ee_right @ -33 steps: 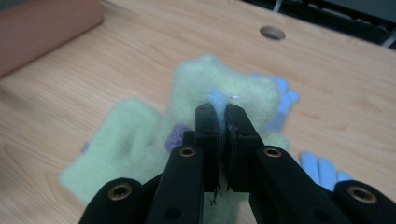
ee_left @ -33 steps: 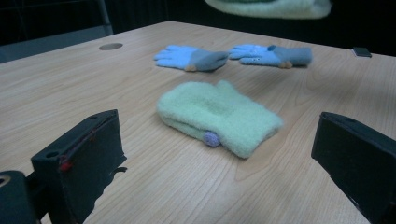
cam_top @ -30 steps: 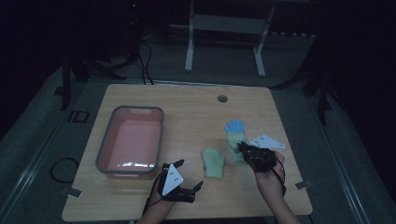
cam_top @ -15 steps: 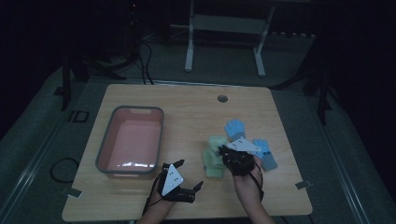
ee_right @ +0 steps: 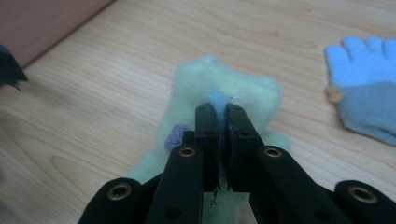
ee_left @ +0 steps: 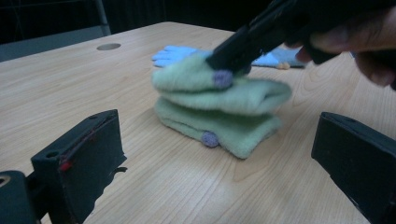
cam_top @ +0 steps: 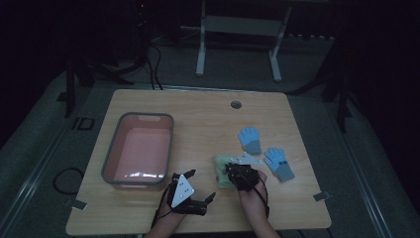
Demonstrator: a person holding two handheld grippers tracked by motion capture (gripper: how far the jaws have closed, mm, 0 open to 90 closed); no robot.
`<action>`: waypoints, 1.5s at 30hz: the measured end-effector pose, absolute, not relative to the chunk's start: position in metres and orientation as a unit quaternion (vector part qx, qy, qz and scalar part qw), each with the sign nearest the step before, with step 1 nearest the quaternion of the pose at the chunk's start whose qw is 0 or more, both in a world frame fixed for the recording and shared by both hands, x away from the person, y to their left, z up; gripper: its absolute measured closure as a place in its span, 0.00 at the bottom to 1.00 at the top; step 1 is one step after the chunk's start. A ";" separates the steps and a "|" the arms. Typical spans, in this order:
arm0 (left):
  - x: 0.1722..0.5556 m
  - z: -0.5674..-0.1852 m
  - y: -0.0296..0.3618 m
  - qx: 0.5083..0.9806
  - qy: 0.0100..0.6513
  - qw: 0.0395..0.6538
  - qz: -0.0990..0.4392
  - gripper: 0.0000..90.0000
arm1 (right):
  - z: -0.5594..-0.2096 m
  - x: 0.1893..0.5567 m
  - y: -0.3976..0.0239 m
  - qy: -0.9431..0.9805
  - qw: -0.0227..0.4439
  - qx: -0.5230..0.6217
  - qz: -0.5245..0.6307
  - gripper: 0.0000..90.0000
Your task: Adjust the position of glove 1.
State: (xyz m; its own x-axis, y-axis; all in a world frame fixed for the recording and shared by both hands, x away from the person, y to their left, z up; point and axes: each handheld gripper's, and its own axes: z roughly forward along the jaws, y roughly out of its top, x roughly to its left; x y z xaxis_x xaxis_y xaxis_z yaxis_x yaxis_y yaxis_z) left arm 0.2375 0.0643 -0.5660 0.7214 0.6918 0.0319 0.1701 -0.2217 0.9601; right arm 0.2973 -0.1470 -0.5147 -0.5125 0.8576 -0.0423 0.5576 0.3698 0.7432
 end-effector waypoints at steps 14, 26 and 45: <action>0.237 -0.566 0.064 0.746 0.289 0.552 0.235 0.03 | -0.535 0.302 -0.150 0.807 0.191 0.447 0.335 0.93; 0.238 -0.566 0.063 0.744 0.298 0.549 0.238 0.05 | -0.526 0.301 -0.158 0.813 0.183 0.433 0.343 0.85; 0.239 -0.559 0.047 0.806 0.274 0.496 0.171 0.04 | -0.488 0.328 -0.216 0.819 0.092 0.376 0.423 0.16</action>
